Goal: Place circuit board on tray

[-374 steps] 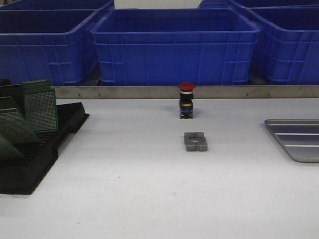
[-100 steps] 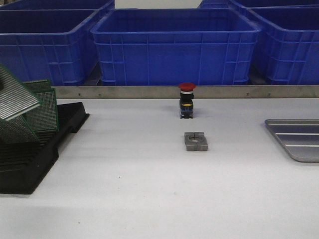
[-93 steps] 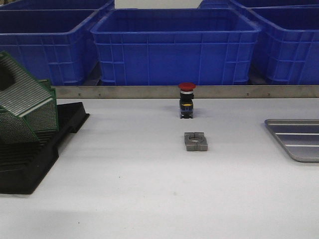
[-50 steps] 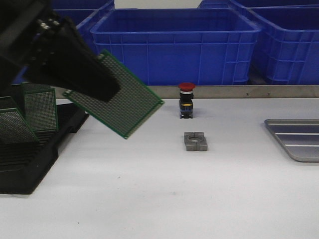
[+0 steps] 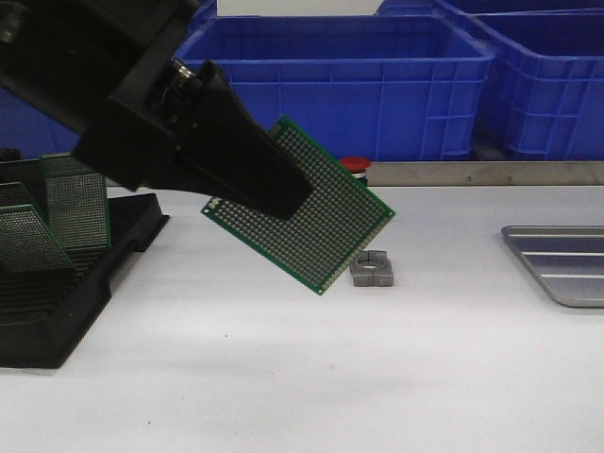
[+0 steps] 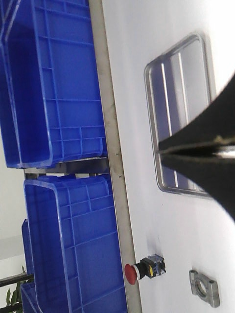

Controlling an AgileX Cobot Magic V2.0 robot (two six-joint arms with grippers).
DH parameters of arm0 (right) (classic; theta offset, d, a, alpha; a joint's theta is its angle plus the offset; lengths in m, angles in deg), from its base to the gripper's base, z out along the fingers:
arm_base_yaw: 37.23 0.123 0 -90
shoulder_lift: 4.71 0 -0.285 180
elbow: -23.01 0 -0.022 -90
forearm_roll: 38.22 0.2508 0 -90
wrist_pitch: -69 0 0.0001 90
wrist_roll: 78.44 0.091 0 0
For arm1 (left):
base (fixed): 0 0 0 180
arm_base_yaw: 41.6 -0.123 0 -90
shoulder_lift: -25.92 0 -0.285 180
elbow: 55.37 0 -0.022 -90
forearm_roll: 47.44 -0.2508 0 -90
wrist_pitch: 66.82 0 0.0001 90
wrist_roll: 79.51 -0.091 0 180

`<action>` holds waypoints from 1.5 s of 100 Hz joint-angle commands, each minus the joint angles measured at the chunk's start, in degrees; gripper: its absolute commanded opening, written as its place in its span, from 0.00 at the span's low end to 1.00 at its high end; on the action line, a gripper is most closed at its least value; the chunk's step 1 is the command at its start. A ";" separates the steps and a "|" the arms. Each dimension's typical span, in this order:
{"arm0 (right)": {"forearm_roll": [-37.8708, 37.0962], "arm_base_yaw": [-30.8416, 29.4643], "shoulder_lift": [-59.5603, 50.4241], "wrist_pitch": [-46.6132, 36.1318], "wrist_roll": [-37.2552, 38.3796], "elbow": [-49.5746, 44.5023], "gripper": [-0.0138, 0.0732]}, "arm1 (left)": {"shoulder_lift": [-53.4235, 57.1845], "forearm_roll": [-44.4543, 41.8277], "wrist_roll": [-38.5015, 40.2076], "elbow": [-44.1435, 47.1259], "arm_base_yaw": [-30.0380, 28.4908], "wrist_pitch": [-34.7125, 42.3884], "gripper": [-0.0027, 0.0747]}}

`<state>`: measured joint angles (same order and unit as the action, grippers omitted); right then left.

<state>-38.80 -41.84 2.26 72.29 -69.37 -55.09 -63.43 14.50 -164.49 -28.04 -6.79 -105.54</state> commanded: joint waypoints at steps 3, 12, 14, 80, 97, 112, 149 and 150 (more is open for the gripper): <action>2.71 0.08 -1.18 1.81 0.36 5.36 0.03 | 1.46 3.24 0.34 -1.83 0.42 -0.06 0.01; 2.71 0.08 -0.09 9.86 0.36 9.64 0.03 | 1.46 3.24 0.34 -1.83 0.42 -0.06 0.01; 2.71 0.08 0.18 11.05 0.36 10.61 0.03 | 1.46 3.24 0.34 -1.83 0.42 -0.06 0.01; 16.90 0.08 37.33 37.40 -14.08 34.24 0.45 | 1.46 3.49 0.34 -1.83 0.42 -0.06 0.01; 35.98 1.80 44.06 38.16 -30.18 37.87 0.57 | 1.46 3.49 0.34 -1.83 0.42 -0.06 0.01; 50.19 8.50 47.49 37.90 -48.16 38.74 0.57 | 1.46 3.49 0.34 -1.83 0.42 -0.06 0.01; 59.76 23.26 57.39 36.79 -88.93 38.74 0.57 | 1.46 3.49 0.34 -1.83 0.42 -0.06 0.01; 60.16 23.43 57.83 36.51 -89.34 38.74 0.57 | 1.46 3.49 0.34 -1.83 0.42 -0.06 0.01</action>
<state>16.38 -20.39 57.98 111.27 -150.42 -18.37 -63.43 14.97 -164.49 -28.04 -6.79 -105.40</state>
